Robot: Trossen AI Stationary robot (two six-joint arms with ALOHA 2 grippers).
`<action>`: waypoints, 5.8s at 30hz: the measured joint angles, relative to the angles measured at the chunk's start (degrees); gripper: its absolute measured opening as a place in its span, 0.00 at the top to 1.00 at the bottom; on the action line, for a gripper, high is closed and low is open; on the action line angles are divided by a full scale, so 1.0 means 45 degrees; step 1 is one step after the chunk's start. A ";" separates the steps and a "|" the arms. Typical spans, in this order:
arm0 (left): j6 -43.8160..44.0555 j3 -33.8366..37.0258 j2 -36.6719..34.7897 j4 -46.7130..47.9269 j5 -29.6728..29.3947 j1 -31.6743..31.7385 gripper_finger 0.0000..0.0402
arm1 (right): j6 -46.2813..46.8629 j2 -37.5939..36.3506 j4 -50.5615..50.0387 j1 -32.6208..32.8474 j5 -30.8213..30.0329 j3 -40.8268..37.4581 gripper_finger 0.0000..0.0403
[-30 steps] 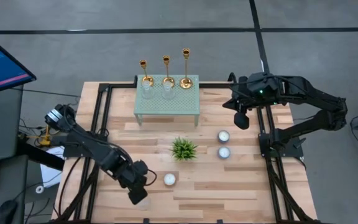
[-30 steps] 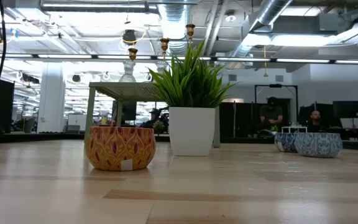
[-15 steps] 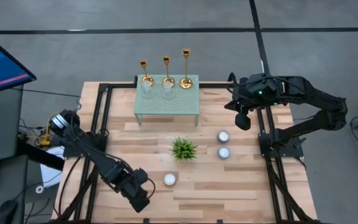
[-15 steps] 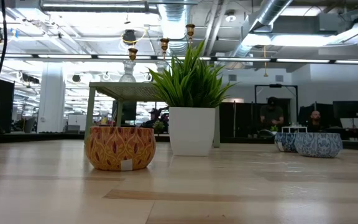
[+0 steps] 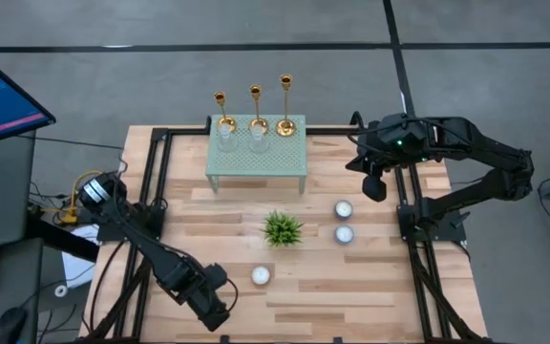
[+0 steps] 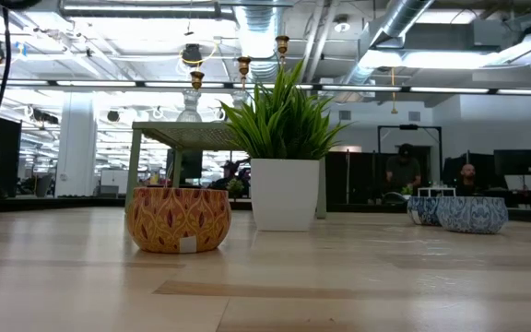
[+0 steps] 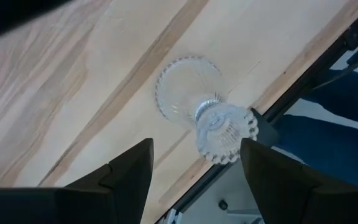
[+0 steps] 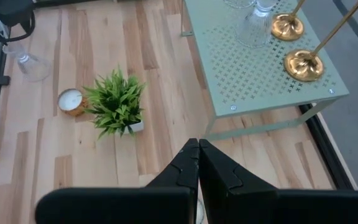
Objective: Pick & Place candle stick holders
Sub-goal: Put the glass candle holder on the shelf aligned with the other glass candle holders
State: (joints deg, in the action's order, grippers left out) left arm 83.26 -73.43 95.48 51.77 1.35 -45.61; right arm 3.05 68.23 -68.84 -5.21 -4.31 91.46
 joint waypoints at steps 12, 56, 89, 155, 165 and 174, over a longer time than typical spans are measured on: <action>-0.0043 0.0502 -0.0005 -0.0319 -0.0298 -0.0164 0.40 | 0.0004 0.0000 -0.0004 0.0000 0.0004 0.0000 1.00; 0.4527 0.1292 -0.7364 0.0037 -0.5394 0.4995 0.94 | -0.1342 0.0000 0.0245 -0.0591 -0.0724 0.0005 1.00; 0.5873 0.1287 -0.3803 -0.7315 -0.5252 1.1353 0.94 | -0.2382 0.0005 0.1307 -0.1360 -0.0716 0.0005 1.00; 0.0837 0.1282 -0.4898 -1.0473 -0.2731 1.1698 0.83 | -0.2580 0.2954 0.4845 -0.1364 -0.0285 -0.0005 0.57; -0.4338 0.1282 -0.8631 -1.0499 -0.5385 1.0310 0.87 | -0.2130 0.5924 0.9357 -0.1461 -0.0613 -0.0005 0.40; -0.6188 0.1282 -0.9724 -1.0576 -0.6646 0.8922 0.89 | -0.1798 0.7214 0.9887 -0.1457 -0.2760 -0.0005 0.40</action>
State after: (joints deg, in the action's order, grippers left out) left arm 55.42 -67.66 51.73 4.18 -28.56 -5.46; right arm -5.04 100.69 -24.35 -11.77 -16.73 91.44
